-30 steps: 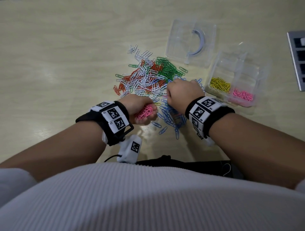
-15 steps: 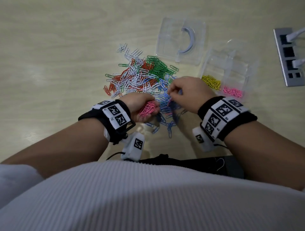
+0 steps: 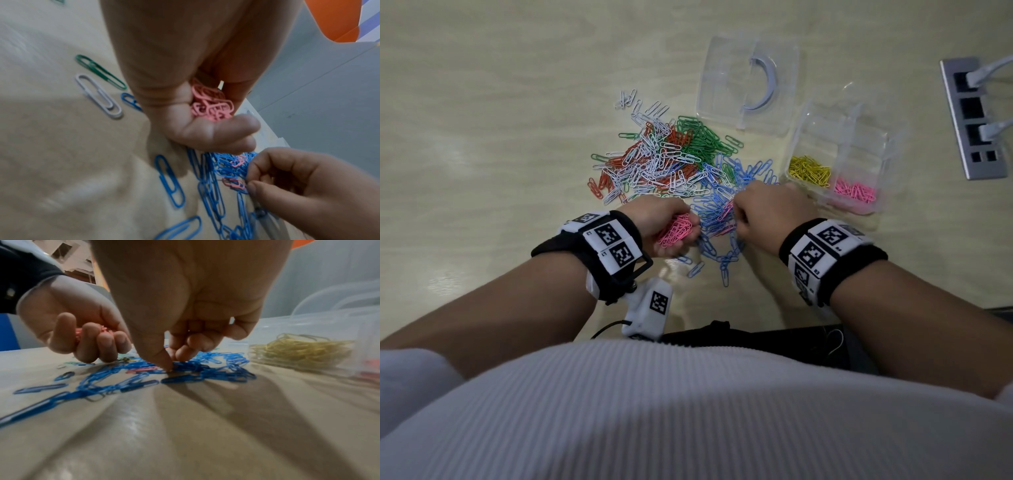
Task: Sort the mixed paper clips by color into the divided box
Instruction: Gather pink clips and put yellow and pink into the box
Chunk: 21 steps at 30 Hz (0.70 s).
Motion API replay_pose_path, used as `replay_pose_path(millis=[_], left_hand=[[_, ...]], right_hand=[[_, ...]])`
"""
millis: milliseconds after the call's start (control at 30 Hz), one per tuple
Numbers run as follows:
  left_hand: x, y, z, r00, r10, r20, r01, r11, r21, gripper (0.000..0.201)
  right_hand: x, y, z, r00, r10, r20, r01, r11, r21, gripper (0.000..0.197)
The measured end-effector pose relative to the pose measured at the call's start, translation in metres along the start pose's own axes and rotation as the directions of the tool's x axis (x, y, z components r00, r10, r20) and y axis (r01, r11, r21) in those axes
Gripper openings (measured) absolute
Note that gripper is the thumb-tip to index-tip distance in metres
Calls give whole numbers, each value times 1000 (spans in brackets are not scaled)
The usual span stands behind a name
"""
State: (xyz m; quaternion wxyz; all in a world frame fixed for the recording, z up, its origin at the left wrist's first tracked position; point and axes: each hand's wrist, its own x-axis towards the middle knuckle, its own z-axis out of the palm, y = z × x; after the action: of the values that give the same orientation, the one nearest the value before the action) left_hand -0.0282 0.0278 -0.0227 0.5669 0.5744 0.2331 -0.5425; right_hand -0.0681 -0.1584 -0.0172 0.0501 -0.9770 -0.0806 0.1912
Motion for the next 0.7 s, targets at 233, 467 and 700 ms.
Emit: replay_pose_path(millis=[233, 467, 700], left_hand=[[-1, 1, 6, 1000, -3, -20, 4, 1000, 20, 32], [-1, 3, 11, 1000, -15, -25, 15, 999, 30, 33], [0, 4, 11, 999, -12, -45, 14, 999, 40, 33]], right_hand=[[-4, -4, 1, 995, -69, 66, 65, 996, 67, 13], [-2, -10, 6, 993, -118, 13, 119, 990, -75, 23], [-5, -3, -2, 999, -42, -4, 42, 988, 145, 9]])
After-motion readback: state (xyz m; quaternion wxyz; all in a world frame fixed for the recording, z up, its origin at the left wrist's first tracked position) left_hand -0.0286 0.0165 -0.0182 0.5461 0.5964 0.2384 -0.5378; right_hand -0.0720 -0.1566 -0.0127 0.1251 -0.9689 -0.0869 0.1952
